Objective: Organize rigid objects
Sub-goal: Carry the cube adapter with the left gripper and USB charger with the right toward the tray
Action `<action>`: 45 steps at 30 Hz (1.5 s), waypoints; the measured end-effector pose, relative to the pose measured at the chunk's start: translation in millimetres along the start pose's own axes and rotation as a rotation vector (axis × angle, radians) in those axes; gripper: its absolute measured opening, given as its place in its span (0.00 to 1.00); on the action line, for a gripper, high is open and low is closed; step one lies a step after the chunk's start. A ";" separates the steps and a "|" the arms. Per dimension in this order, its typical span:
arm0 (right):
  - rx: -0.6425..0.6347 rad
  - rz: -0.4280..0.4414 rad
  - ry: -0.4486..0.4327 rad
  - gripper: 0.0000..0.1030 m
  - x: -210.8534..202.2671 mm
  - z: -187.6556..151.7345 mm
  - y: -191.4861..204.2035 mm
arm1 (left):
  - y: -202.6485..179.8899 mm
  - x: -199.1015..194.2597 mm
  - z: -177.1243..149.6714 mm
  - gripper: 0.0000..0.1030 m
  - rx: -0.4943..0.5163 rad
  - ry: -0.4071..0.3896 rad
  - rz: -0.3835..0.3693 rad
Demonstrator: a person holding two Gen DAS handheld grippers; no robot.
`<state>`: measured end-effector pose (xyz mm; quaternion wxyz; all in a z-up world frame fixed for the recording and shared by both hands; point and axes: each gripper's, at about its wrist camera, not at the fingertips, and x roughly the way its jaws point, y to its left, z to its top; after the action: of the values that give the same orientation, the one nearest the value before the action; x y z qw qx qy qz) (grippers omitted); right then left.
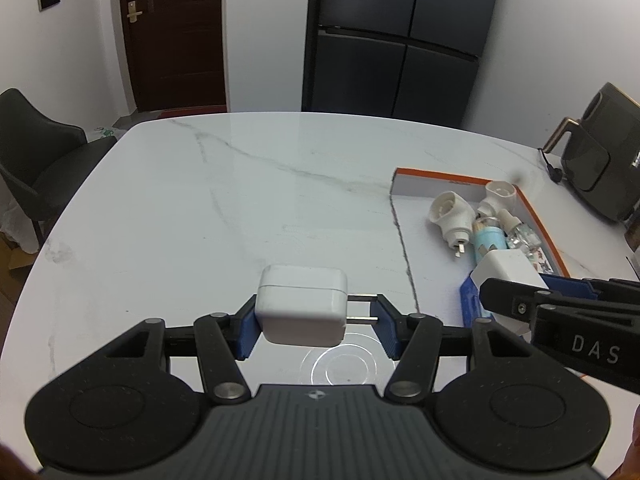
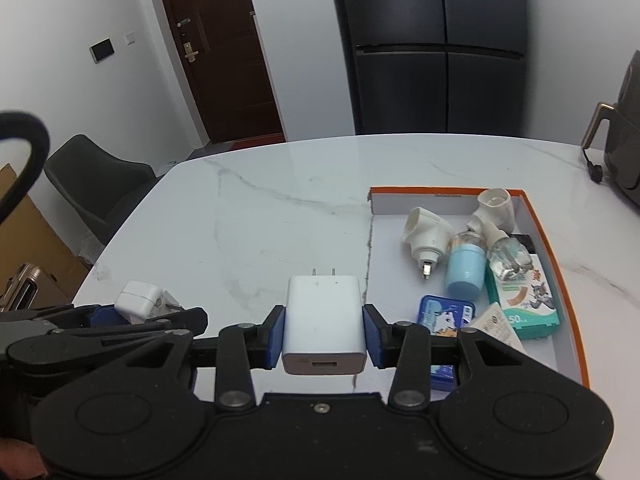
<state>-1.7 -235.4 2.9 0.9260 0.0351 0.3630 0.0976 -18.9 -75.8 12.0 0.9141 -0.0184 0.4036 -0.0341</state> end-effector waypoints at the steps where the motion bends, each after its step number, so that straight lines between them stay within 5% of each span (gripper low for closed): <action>1: 0.003 -0.004 0.000 0.49 -1.2 -0.8 -2.3 | -2.6 0.3 -0.6 0.57 0.004 0.001 -0.004; 45: 0.080 -0.160 -0.009 0.49 -49.5 -24.2 -87.2 | -98.6 1.2 -13.7 0.57 0.117 0.010 -0.125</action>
<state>-40.1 -331.1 6.2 0.9304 0.0432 0.3640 0.0085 -32.9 -174.4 7.9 0.9077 0.0099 0.4034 -0.1147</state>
